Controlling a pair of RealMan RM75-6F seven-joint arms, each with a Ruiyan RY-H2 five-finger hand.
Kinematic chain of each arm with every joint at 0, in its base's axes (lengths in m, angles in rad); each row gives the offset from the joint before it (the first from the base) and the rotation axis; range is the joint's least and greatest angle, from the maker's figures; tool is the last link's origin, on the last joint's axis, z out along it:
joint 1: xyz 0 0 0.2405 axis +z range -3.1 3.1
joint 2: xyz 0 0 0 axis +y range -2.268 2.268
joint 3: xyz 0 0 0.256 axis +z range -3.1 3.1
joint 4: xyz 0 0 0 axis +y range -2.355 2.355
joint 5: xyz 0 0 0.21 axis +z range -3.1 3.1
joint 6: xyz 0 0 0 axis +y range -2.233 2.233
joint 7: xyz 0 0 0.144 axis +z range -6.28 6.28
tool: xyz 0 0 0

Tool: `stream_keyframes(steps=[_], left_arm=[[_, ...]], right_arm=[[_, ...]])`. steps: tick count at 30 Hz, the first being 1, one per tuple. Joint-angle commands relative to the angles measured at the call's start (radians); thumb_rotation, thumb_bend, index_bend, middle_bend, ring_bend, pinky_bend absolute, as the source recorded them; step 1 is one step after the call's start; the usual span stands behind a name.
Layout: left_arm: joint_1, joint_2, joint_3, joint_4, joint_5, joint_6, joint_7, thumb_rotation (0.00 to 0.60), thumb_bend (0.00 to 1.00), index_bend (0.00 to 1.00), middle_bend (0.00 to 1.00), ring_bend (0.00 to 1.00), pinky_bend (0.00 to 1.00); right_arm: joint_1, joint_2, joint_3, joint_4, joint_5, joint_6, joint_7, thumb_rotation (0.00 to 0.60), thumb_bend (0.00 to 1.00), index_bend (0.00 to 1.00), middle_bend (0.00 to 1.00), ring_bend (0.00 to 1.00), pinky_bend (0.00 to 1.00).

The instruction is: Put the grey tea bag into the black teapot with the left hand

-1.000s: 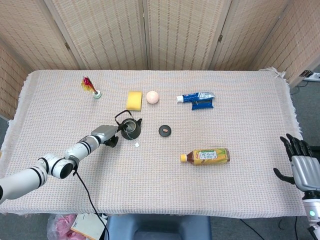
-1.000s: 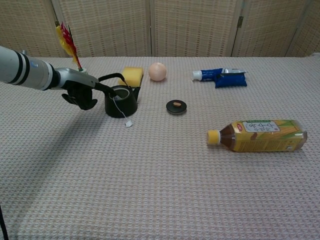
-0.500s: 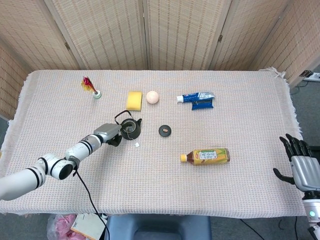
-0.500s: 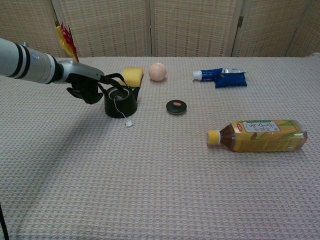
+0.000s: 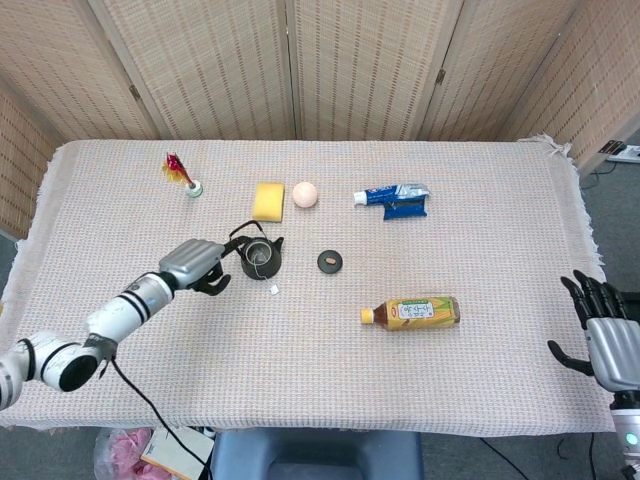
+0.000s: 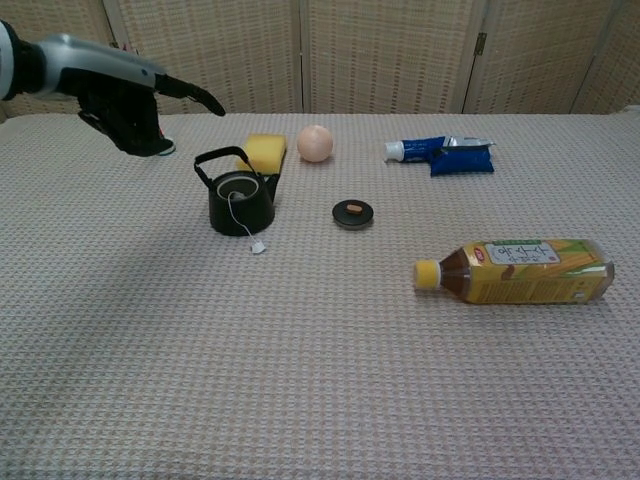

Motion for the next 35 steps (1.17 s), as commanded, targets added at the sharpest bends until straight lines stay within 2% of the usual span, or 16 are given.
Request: stream_keyframes(steps=[1, 3, 9, 11, 13, 14, 16, 20, 23, 28, 35], left_arm=[[0.142, 0.123, 0.011, -0.136, 0.093, 0.179, -0.035, 0.6, 0.49, 0.0, 0.99, 0.77, 0.95], [0.225, 0.155, 0.023, -0.172, 0.177, 0.31, -0.053, 0.6, 0.46, 0.0, 0.93, 0.69, 0.9], [0.452, 0.174, 0.098, -0.198, 0.335, 0.639, -0.04, 0.6, 0.39, 0.0, 0.54, 0.37, 0.66], [0.522, 0.161, 0.134, -0.192, 0.353, 0.71, -0.027, 0.6, 0.36, 0.0, 0.41, 0.25, 0.54], [0.577, 0.135, 0.156, -0.172, 0.362, 0.772, -0.011, 0.6, 0.32, 0.0, 0.19, 0.06, 0.35], [0.614, 0.104, 0.166, -0.144, 0.366, 0.818, 0.003, 0.6, 0.29, 0.0, 0.1, 0.02, 0.31], [0.669, 0.045, 0.174, -0.088, 0.363, 0.889, 0.015, 0.6, 0.26, 0.0, 0.01, 0.0, 0.25], [0.766, -0.087, 0.185, 0.073, 0.374, 1.01, -0.023, 0.6, 0.23, 0.0, 0.0, 0.0, 0.18], [0.785, -0.114, 0.205, 0.146, 0.396, 1.003, -0.037, 0.6, 0.2, 0.0, 0.0, 0.0, 0.16], [0.793, -0.102, 0.21, 0.142, 0.387, 0.967, -0.014, 0.6, 0.19, 0.0, 0.0, 0.0, 0.16], [0.804, -0.09, 0.202, 0.072, 0.352, 0.935, 0.137, 0.6, 0.19, 0.0, 0.0, 0.0, 0.14]], right_arm=[[-0.003, 0.002, -0.001, 0.001, -0.003, 0.003, 0.004, 0.6, 0.18, 0.0, 0.0, 0.0, 0.0], [0.0, 0.0, -0.002, 0.001, -0.004, -0.003, 0.0, 0.6, 0.18, 0.0, 0.0, 0.0, 0.0], [0.007, -0.005, -0.008, -0.005, -0.008, -0.02, -0.023, 0.6, 0.18, 0.0, 0.0, 0.0, 0.0], [0.006, -0.004, -0.011, -0.011, -0.007, -0.023, -0.027, 0.6, 0.18, 0.0, 0.0, 0.0, 0.0], [0.005, -0.003, -0.011, -0.015, -0.007, -0.02, -0.031, 0.6, 0.18, 0.0, 0.0, 0.0, 0.0], [0.004, -0.004, -0.011, -0.015, -0.007, -0.018, -0.034, 0.6, 0.19, 0.0, 0.0, 0.0, 0.0], [0.005, -0.005, -0.01, -0.014, -0.005, -0.019, -0.038, 0.6, 0.19, 0.0, 0.0, 0.0, 0.0], [0.004, -0.014, -0.004, -0.013, 0.007, -0.012, -0.061, 0.6, 0.19, 0.0, 0.0, 0.0, 0.0], [0.005, -0.022, 0.002, -0.014, 0.012, -0.005, -0.086, 0.6, 0.19, 0.0, 0.0, 0.0, 0.0], [0.004, -0.031, -0.003, -0.023, -0.003, 0.002, -0.112, 0.6, 0.19, 0.0, 0.0, 0.0, 0.0], [-0.006, -0.026, -0.009, -0.02, -0.024, 0.025, -0.098, 0.6, 0.19, 0.0, 0.0, 0.0, 0.0]])
